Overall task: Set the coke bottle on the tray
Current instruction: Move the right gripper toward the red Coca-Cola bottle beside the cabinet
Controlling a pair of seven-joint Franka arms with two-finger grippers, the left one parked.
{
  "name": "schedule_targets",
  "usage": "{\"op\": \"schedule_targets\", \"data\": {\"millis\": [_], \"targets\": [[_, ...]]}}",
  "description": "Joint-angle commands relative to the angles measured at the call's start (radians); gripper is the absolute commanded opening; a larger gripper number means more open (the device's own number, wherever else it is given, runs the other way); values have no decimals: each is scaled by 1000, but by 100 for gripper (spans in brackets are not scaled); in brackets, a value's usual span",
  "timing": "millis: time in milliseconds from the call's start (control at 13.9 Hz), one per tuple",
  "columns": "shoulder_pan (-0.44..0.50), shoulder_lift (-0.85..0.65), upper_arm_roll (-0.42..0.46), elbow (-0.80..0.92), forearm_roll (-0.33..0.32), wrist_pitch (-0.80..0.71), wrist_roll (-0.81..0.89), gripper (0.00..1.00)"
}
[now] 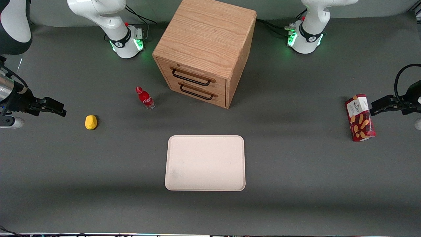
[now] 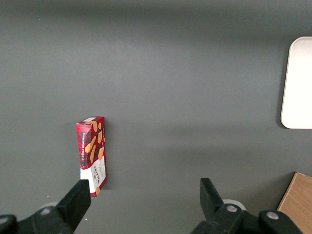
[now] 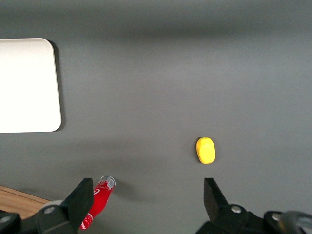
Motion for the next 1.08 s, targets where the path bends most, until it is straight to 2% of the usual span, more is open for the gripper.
{"op": "schedule_targets", "data": {"millis": [0, 216, 360, 576, 719, 1007], "targets": [[-7, 15, 9, 27, 12, -19, 18, 100], [-5, 21, 9, 27, 66, -21, 19, 100], [4, 29, 15, 7, 66, -22, 19, 100], [-2, -3, 76, -67, 66, -27, 61, 100], [-4, -63, 122, -171, 66, 1, 72, 100], [-4, -265, 222, -520, 65, 221, 139, 100]]}}
